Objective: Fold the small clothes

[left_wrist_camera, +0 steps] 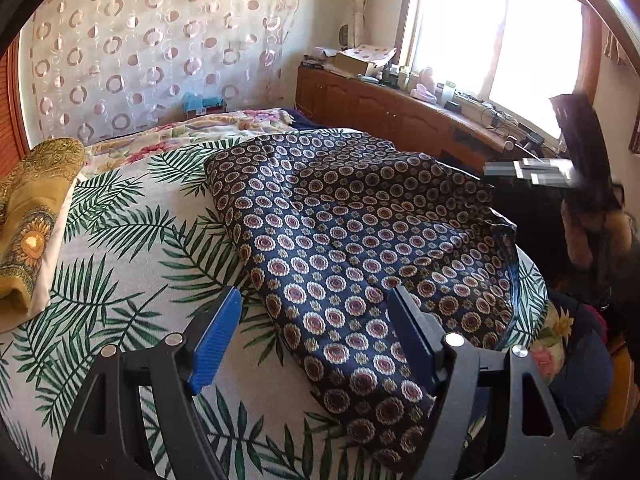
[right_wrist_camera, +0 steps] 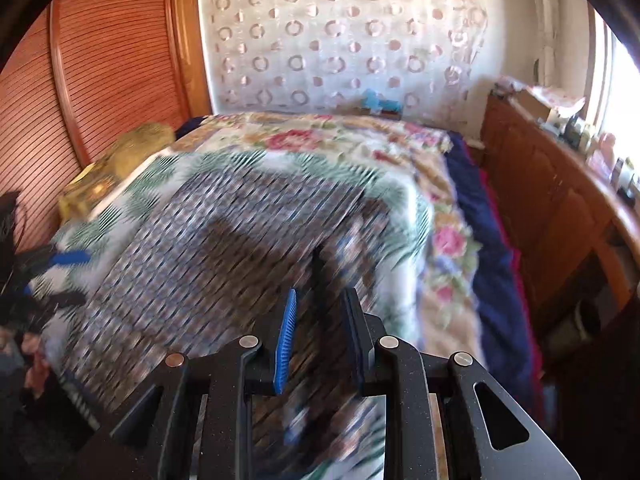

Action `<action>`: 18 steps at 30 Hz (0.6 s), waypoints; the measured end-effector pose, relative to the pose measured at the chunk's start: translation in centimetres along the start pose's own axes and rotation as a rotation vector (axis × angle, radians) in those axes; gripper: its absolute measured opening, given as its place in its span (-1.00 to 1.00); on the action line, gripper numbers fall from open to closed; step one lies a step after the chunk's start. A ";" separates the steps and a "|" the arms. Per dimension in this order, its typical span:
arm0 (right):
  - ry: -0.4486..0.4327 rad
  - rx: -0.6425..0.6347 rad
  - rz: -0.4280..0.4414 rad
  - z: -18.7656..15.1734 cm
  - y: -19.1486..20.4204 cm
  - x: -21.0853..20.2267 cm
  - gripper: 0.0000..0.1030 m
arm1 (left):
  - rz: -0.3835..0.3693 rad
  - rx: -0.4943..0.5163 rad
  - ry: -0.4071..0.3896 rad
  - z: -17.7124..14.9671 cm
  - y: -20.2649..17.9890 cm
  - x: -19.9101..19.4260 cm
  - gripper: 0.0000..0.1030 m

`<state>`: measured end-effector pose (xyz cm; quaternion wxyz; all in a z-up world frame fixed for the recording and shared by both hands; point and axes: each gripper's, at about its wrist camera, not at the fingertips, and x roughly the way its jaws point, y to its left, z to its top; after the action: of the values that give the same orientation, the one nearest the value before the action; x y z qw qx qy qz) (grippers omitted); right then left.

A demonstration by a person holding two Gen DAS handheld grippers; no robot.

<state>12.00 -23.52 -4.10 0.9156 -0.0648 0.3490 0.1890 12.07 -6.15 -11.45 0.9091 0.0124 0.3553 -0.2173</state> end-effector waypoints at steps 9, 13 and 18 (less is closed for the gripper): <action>0.091 0.004 0.008 -5.0 0.3 0.7 -0.96 | 0.005 -0.024 -0.016 -0.6 0.1 -1.6 0.48; -0.045 0.044 0.016 -4.6 0.2 -2.4 -0.97 | 0.007 -0.022 -0.022 -0.4 0.2 -2.1 0.48; -0.082 0.124 -0.029 -6.9 -2.3 -6.5 -0.97 | -0.010 -0.011 -0.008 -0.6 -0.2 -1.6 0.48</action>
<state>4.19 -29.34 -5.02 0.9340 -0.0051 0.3214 0.1561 10.56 -5.65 -10.85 0.9094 0.0046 0.3529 -0.2200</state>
